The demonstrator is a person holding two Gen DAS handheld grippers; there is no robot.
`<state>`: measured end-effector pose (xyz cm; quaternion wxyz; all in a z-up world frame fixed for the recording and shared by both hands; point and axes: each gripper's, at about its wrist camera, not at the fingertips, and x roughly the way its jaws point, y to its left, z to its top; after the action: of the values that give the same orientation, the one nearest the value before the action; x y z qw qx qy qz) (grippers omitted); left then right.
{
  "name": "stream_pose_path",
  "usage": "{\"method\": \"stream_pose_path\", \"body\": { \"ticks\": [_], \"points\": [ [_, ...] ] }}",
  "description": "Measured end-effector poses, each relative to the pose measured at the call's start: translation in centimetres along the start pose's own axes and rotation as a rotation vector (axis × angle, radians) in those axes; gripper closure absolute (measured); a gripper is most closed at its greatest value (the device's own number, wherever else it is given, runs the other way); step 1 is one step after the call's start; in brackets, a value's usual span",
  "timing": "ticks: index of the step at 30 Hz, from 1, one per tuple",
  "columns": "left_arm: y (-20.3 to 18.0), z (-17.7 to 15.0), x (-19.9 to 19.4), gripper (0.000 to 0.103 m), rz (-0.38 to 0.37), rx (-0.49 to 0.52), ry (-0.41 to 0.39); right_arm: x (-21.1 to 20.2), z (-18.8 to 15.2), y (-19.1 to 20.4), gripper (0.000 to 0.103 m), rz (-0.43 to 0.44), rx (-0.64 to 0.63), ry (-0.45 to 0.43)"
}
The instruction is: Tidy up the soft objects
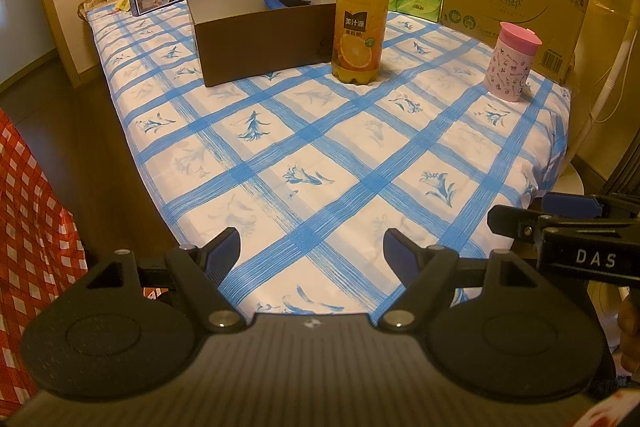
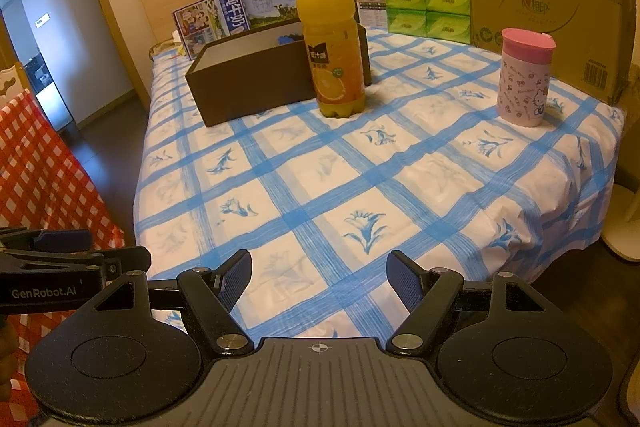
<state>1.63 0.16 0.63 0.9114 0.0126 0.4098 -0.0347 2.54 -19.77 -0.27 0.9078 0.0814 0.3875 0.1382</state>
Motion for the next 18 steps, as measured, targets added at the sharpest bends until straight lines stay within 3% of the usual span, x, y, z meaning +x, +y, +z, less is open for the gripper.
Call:
{"method": "stream_pose_path", "body": {
  "ticks": [18],
  "points": [
    [0.05, -0.04, 0.07, 0.026, -0.002, 0.001, 0.002, 0.06, -0.01, 0.03, 0.029, 0.000, 0.002, 0.001]
  ]
}}
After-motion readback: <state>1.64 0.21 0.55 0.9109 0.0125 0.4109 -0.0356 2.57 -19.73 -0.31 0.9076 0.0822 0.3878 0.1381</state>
